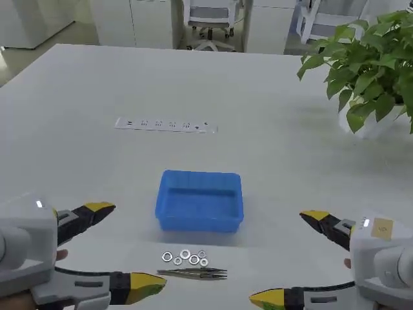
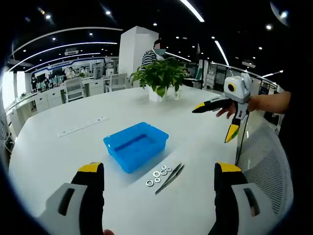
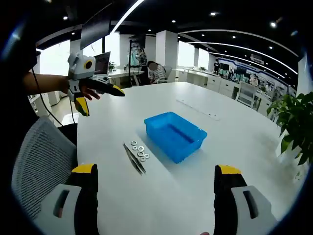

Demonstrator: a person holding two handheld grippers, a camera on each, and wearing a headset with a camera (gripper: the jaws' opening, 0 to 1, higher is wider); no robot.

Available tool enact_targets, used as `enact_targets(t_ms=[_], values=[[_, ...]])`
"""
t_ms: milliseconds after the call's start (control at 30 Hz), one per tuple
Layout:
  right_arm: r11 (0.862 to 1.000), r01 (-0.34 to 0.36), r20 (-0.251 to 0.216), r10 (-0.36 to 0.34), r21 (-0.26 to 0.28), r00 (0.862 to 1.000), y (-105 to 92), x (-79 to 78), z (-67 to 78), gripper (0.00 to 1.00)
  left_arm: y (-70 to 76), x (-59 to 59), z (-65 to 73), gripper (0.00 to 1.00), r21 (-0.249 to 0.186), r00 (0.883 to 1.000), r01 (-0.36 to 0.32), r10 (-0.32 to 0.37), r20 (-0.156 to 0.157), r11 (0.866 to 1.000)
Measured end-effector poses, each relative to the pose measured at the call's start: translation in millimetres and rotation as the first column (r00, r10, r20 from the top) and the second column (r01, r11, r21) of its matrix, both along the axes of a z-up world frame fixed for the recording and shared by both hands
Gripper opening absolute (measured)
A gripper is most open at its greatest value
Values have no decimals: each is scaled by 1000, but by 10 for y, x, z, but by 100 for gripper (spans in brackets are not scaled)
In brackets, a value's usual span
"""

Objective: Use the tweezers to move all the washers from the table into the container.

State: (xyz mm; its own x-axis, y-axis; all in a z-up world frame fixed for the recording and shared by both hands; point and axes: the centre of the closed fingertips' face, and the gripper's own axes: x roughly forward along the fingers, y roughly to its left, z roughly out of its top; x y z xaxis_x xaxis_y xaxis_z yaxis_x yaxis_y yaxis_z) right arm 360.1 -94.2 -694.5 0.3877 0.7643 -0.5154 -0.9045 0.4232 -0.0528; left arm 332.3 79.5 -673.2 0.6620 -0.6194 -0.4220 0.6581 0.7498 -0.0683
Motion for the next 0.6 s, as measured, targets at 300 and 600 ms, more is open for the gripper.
enact_targets(t_ms=[300, 600], values=[[1000, -1, 2, 1, -1, 1000, 1, 2, -3, 100, 0, 0, 4, 99, 2, 1000, 1, -1, 1, 1000], [1000, -1, 4, 1, -4, 1000, -3, 2, 5, 100, -3, 2, 14, 99, 2, 1000, 3, -3, 3, 1000]])
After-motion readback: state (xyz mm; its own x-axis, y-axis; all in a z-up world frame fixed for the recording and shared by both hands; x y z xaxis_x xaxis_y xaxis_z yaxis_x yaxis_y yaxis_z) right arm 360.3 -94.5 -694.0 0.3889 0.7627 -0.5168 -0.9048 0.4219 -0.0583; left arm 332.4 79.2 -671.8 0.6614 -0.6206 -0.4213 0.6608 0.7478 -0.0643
